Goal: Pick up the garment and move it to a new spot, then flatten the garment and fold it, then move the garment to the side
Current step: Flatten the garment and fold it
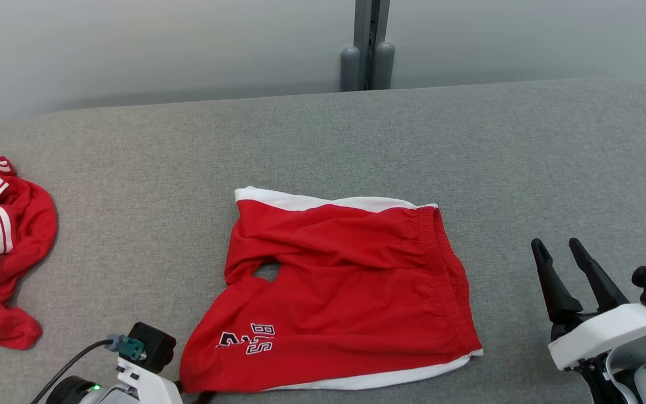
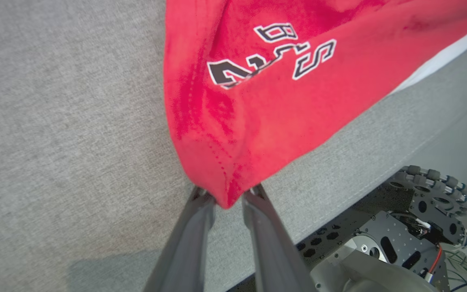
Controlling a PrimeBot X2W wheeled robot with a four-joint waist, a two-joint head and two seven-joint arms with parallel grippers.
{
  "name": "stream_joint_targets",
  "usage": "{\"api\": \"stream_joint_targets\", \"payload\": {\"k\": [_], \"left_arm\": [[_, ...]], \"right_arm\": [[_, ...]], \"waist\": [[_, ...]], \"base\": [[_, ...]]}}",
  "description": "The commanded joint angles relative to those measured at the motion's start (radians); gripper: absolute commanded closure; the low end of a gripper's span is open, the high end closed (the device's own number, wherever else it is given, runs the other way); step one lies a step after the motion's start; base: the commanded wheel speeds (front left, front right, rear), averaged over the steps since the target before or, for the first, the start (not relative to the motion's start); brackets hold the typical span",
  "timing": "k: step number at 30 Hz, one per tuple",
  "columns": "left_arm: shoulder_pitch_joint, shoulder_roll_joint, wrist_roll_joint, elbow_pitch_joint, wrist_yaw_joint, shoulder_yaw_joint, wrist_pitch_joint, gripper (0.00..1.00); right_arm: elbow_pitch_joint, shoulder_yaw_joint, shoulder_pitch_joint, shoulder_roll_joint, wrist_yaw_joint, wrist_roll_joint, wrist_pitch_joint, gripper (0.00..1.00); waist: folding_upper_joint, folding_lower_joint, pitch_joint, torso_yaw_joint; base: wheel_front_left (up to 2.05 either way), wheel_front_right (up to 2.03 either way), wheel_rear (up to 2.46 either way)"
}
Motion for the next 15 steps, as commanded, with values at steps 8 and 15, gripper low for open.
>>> {"api": "stream_joint_targets", "payload": {"k": [8, 15], "left_arm": [[0.046, 0.038, 0.001, -0.046, 0.059, 0.055, -0.034, 0.0], [0.026, 0.033, 0.048, -0.098, 0.122, 0.123, -0.151, 0.0]], "right_arm": [[0.001, -0.008, 0.02, -0.012, 0.0, 0.001, 0.023, 0.0], [-0.015, -0.018, 0.026, -0.007, 0.0, -0.008, 0.025, 0.0]], "waist": [[0.0, 0.0, -0.023, -0.004], [0.0, 0.0, -0.03, -0.007]], "base": [[0.0, 0.0, 0.0], [0.0, 0.0, 0.0]]}}
